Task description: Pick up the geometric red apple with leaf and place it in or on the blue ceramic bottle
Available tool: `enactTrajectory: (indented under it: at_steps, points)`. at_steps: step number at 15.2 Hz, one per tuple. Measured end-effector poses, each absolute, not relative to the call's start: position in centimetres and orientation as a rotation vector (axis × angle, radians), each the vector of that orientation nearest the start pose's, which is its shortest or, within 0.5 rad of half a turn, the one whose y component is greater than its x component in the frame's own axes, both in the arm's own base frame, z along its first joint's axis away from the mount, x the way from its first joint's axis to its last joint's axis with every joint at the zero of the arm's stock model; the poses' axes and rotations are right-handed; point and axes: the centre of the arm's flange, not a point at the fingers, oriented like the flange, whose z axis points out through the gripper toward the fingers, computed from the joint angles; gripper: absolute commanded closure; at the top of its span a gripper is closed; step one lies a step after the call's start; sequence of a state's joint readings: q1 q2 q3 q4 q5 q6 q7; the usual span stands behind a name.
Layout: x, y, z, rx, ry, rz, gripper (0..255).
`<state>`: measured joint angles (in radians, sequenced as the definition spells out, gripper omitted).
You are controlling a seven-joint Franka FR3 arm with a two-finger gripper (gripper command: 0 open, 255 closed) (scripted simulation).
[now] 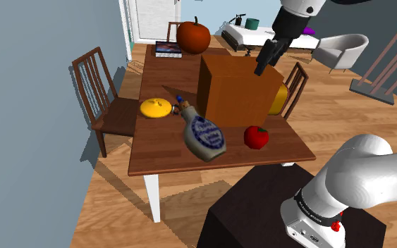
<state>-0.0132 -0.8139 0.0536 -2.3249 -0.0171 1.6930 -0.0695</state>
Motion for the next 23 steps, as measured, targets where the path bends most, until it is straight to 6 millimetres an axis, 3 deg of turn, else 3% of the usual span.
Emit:
enactTrajectory:
  at_steps: [3, 16, 19, 23]
  points:
    - [31.2, 1.4, 60.9, -3.186, -0.161, -0.28, 0]
    - [29.6, -3.3, 44.9, -3.195, -0.225, -0.2, 0]
    - [29.1, -4.5, 41.8, -3.197, -0.24, -0.183, 0]
    - [29.1, -4.7, 39.1, -3.197, -0.245, -0.181, 0]
